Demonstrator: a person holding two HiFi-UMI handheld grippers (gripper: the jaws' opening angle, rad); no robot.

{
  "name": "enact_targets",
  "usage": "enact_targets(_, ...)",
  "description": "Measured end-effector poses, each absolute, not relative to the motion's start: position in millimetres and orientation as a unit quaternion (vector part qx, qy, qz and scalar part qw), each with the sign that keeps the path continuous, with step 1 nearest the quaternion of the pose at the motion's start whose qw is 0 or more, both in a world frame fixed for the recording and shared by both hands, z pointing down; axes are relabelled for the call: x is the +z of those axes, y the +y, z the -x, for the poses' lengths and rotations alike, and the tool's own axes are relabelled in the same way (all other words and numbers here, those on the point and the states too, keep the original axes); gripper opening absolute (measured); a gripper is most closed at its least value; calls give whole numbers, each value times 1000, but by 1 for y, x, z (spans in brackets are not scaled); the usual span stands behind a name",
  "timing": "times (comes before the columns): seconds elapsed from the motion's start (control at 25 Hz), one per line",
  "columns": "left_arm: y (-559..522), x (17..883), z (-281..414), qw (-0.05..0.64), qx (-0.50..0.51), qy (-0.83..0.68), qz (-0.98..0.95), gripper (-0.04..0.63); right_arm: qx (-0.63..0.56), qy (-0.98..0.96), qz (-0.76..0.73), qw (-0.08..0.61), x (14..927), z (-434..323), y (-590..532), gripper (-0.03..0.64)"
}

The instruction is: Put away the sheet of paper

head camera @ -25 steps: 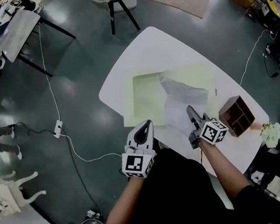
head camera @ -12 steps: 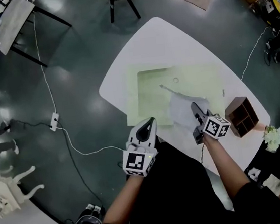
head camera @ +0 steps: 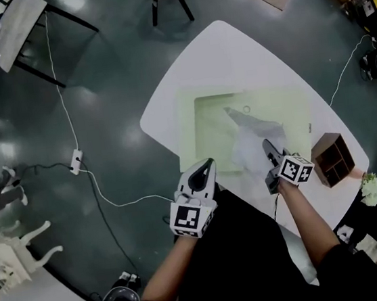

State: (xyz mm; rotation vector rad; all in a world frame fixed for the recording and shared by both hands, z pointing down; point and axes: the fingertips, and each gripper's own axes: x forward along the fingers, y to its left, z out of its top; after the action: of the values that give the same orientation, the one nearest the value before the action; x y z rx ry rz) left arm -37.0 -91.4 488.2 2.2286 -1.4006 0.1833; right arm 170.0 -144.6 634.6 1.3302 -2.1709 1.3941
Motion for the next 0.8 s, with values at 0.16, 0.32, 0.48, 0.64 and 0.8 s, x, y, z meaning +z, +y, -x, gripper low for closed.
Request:
enact_targets(0.16, -96, 490, 43, 257, 63, -515, -815, 3, 485, -739, -450, 130, 645, -162, -145, -2)
enact_targets(0.32, -99, 494, 50, 259, 60, -519, -812, 2, 496, -736, -441, 134, 656, -155, -142, -2)
enact_targets(0.48, -99, 499, 54, 265, 65, -519, -810, 3, 511, -730, -432, 138, 664, -149, -142, -2)
enact_targets(0.64, -101, 503, 59, 267, 65, -523, -807, 2, 533, -723, -419, 131, 664, -135, -149, -2)
enact_targets(0.8, -105, 504, 61, 271, 63, -527, -803, 3, 557, -714, -402, 135, 673, -125, -152, -2)
